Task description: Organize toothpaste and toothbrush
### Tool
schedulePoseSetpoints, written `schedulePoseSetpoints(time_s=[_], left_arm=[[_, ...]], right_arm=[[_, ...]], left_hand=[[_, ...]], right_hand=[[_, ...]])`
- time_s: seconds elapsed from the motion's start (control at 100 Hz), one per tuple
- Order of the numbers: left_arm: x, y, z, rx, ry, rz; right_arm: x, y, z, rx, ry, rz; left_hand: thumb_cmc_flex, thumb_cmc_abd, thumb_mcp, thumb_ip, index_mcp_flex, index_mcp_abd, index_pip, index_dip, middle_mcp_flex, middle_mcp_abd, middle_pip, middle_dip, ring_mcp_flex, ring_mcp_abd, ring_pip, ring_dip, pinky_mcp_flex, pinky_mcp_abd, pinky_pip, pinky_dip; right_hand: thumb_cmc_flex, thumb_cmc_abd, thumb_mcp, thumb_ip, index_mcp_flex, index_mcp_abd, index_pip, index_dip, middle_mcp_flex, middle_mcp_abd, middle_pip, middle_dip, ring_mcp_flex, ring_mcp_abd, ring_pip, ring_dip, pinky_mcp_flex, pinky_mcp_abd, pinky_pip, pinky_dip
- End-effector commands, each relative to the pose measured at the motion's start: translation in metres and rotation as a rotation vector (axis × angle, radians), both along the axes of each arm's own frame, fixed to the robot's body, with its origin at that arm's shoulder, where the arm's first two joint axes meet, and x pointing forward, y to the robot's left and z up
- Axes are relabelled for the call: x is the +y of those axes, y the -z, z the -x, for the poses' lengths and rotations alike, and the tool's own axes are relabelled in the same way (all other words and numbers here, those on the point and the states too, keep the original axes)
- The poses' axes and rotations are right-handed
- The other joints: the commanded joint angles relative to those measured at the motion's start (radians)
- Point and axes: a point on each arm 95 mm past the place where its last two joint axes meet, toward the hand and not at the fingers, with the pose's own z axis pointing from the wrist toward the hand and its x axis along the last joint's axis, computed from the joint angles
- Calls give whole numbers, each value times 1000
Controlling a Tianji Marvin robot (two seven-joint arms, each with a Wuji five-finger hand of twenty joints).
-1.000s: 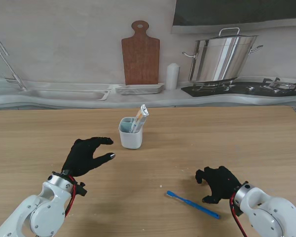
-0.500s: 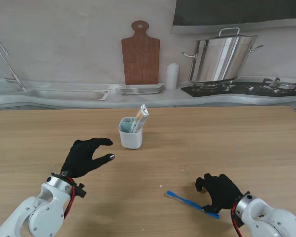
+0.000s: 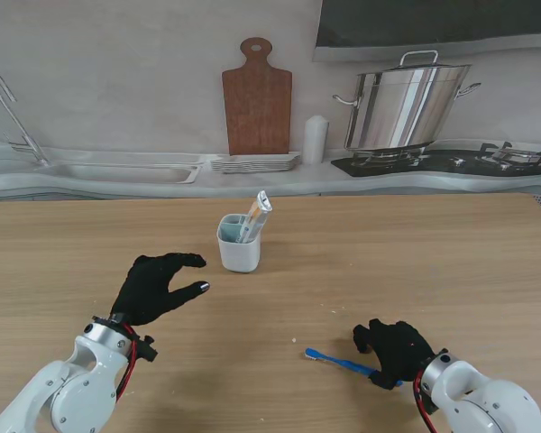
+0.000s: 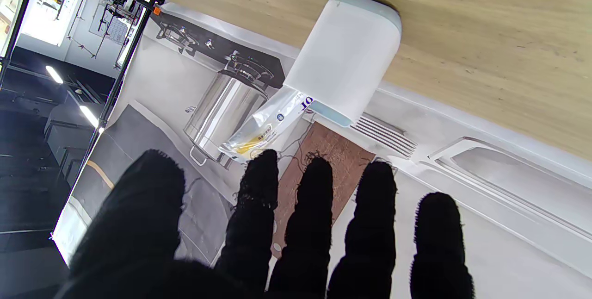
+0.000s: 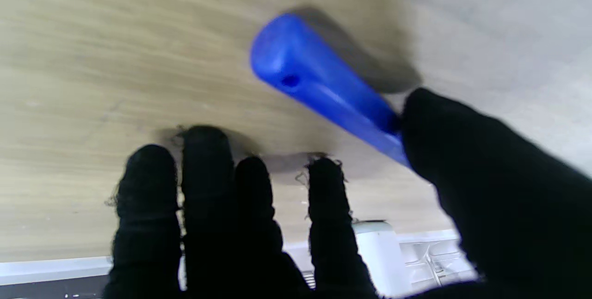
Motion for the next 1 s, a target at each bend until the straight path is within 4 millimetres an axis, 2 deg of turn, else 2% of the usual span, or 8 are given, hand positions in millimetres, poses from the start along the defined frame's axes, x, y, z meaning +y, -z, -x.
schedulePoseSetpoints(time_s=[0.0, 0.05, 0.11, 0.17, 0.28, 0.64, 0.87, 0.99], left_arm=[[-3, -3, 2, 2, 14, 1], [-4, -3, 3, 3, 13, 1], [-4, -3, 3, 4, 12, 0], [-4, -2, 3, 5, 12, -1], [-4, -2, 3, 7, 12, -1], [-6, 0, 2, 25, 16, -4], [-6, 0, 2, 32, 19, -8], [-7, 0, 2, 37, 23, -10]], right_arm=[[-4, 26, 15, 89, 6, 35], [-4, 26, 14, 85, 8, 35], [-5, 25, 11, 72, 7, 40], [-7, 22, 7, 61, 10, 49], [-10, 17, -5, 60, 24, 47], [-14, 8, -54, 63, 40, 112], [-19, 13, -78, 44, 83, 128], [-23, 17, -80, 33, 100, 125]], left_hand=[[2, 26, -13, 38, 5, -22, 5, 7, 18, -13, 4, -25, 9, -9, 4, 6, -4, 9, 7, 10], [2, 27, -13, 38, 7, -22, 6, 7, 20, -12, 5, -25, 9, -8, 4, 7, -4, 9, 8, 10], [3, 25, -13, 38, 9, -23, 7, 8, 21, -12, 4, -25, 10, -9, 4, 7, -2, 9, 9, 10], [3, 25, -13, 38, 11, -23, 8, 8, 22, -13, 4, -25, 11, -8, 4, 8, -2, 9, 9, 10], [4, 25, -12, 38, 12, -23, 8, 8, 25, -12, 4, -24, 13, -10, 4, 8, -2, 9, 8, 10], [3, 23, -11, 37, 21, -26, 12, 10, 35, -12, 6, -23, 21, -9, 6, 11, 0, 11, 9, 10], [2, 24, -10, 37, 28, -30, 16, 12, 42, -13, 6, -22, 27, -11, 7, 12, 1, 13, 9, 10], [2, 23, -10, 37, 36, -32, 20, 13, 46, -13, 6, -22, 29, -9, 7, 12, 2, 14, 10, 10]], right_hand=[[60, -32, 53, -10, 94, -40, -1, 0, 56, -48, -3, 12, 47, -52, -12, -36, 44, -7, 40, 16], [99, -38, 72, -9, 142, -74, 20, 18, 110, -70, 11, 34, 99, -74, 16, -32, 93, -13, 63, 18], [173, -105, 103, -117, 190, -140, 86, -116, 183, -99, 23, 49, 172, -101, 39, -38, 164, -20, 91, -5], [242, -150, 119, -176, 238, -204, 130, -156, 252, -118, 42, -4, 235, -121, 51, -40, 226, -25, 106, -22], [330, -173, 118, -210, 333, -294, 162, -186, 350, -135, 51, -46, 315, -122, 68, -106, 295, -19, 129, -48], [329, -186, 119, -208, 390, -352, 140, -185, 382, -135, 37, -54, 355, -133, 55, -115, 340, -28, 134, -70], [281, -87, 108, -179, 398, -242, 94, -318, 401, -96, -36, -122, 367, -86, -43, -89, 344, 0, 114, -105], [230, -90, 104, -176, 372, -206, 60, -340, 355, -93, -63, -146, 315, -57, -89, -93, 287, 14, 90, -114]])
